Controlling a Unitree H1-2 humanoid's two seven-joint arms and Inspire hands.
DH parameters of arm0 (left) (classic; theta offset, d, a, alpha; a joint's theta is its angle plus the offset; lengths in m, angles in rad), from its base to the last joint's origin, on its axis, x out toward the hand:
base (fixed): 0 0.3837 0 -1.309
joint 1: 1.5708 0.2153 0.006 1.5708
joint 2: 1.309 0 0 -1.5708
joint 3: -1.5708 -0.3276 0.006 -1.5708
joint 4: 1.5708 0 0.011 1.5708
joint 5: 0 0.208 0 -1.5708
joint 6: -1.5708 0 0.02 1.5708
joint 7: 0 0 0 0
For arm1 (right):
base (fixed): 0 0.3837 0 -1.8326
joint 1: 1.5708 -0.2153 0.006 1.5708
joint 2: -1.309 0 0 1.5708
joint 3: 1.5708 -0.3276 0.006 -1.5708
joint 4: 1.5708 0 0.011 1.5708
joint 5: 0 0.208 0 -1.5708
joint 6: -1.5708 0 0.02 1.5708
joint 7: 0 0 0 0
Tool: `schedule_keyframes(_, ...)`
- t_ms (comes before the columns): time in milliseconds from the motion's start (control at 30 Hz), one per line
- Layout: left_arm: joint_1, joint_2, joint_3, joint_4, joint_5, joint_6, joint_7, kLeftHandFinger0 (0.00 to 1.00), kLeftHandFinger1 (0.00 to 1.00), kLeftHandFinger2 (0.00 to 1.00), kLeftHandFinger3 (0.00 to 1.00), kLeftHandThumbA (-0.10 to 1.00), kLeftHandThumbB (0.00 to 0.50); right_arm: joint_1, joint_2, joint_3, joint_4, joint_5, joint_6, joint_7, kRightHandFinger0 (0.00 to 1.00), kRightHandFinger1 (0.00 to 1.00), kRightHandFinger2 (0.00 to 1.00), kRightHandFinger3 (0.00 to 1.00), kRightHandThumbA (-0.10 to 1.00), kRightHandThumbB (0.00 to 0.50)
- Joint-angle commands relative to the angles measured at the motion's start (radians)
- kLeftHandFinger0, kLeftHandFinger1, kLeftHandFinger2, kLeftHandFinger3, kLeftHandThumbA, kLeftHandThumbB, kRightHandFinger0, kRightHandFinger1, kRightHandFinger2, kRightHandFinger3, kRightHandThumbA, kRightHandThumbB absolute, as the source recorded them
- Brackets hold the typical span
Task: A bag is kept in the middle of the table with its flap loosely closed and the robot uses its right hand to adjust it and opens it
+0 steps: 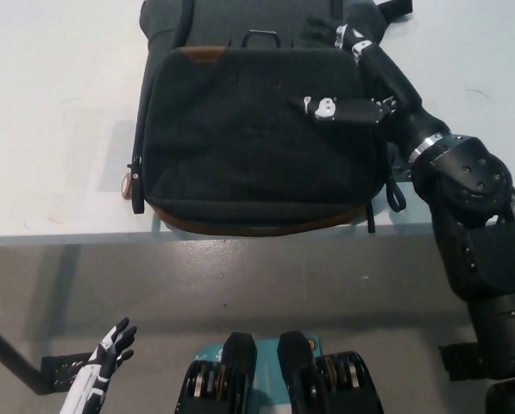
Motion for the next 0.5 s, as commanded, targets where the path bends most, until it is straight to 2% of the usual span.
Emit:
schedule_keyframes(0, -0.007, 0.02, 0.002, -0.02, -0.016, -0.014, -0.019, 1.0, 1.0, 1.0, 1.0, 1.0, 0.5, -0.039, 0.024, -0.002, -0.006, -0.078, 0.031, -0.114, 0.01, 0.37, 0.65, 0.61, -0.1, 0.107)
schedule_keyframes(67, -0.01, 0.024, 0.001, -0.015, -0.016, -0.021, -0.023, 1.0, 1.0, 1.0, 1.0, 1.0, 0.5, -0.034, 0.026, -0.012, 0.002, -0.077, 0.019, -0.127, 0.04, 0.48, 0.8, 0.85, -0.1, 0.078)
schedule_keyframes(167, -0.013, 0.023, 0.0, -0.011, -0.014, -0.025, -0.023, 1.0, 1.0, 1.0, 1.0, 1.0, 0.5, -0.031, 0.029, -0.027, 0.001, -0.058, 0.003, -0.126, 0.02, 0.51, 0.86, 0.87, -0.1, 0.095)
schedule_keyframes(467, -0.013, 0.021, 0.002, -0.005, -0.016, -0.03, -0.021, 1.0, 1.0, 1.0, 1.0, 1.0, 0.5, 0.0, 0.039, -0.059, -0.046, -0.03, 0.005, -0.13, 0.0, 0.5, 0.84, 0.86, -0.1, 0.093)
